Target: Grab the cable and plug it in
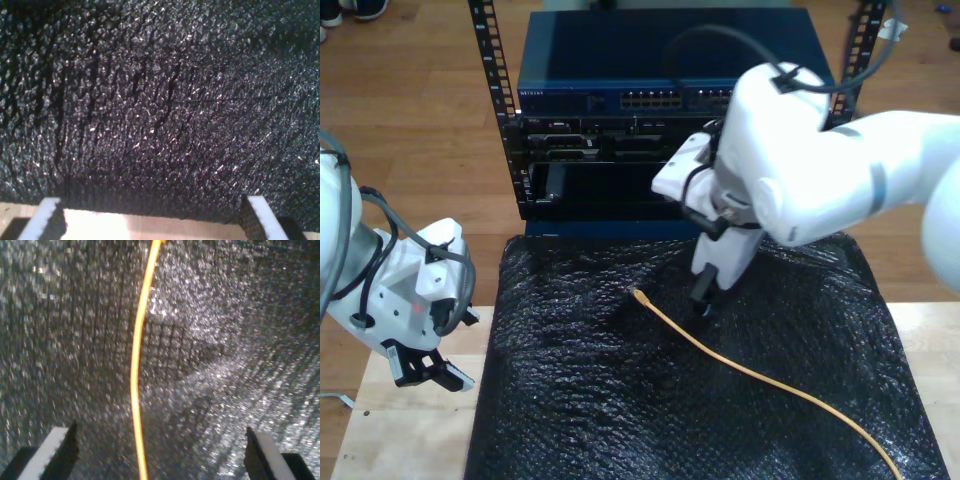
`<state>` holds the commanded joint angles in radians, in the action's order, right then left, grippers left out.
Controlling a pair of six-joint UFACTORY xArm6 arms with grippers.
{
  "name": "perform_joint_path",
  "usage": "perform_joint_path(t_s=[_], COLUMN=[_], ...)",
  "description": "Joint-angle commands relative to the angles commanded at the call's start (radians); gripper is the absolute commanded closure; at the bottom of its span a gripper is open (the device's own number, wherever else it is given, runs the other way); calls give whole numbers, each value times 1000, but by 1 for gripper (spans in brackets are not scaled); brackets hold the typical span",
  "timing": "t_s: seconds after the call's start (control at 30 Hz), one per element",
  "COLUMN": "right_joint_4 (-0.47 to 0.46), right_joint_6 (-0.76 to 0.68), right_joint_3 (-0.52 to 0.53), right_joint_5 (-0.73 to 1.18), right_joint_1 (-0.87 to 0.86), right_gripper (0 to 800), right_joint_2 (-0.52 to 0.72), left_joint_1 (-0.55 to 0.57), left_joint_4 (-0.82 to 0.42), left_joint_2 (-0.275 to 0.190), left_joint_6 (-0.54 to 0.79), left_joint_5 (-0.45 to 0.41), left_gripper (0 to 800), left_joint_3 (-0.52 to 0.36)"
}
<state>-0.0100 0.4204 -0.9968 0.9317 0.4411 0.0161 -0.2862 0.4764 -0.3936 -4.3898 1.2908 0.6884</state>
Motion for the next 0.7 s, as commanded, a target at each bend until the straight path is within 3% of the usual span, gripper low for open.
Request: perform_joint_path(t_s=[0.3,0.7], right_joint_4=[-2,-2], right_joint_6=[-173,-186], right_joint_3=[-95,-276], right_joint_5=[2,2], right_joint_1=[23,86], right_gripper=[23,50], right_joint_2=[-152,-345], left_joint_1=[-2,-2], left_joint_4=[0,0], left_joint_2=[2,2], left_joint_6=[-9,-11], left_joint_5=[-29,-31], left_gripper=[0,0], left_joint_3=[-11,-12])
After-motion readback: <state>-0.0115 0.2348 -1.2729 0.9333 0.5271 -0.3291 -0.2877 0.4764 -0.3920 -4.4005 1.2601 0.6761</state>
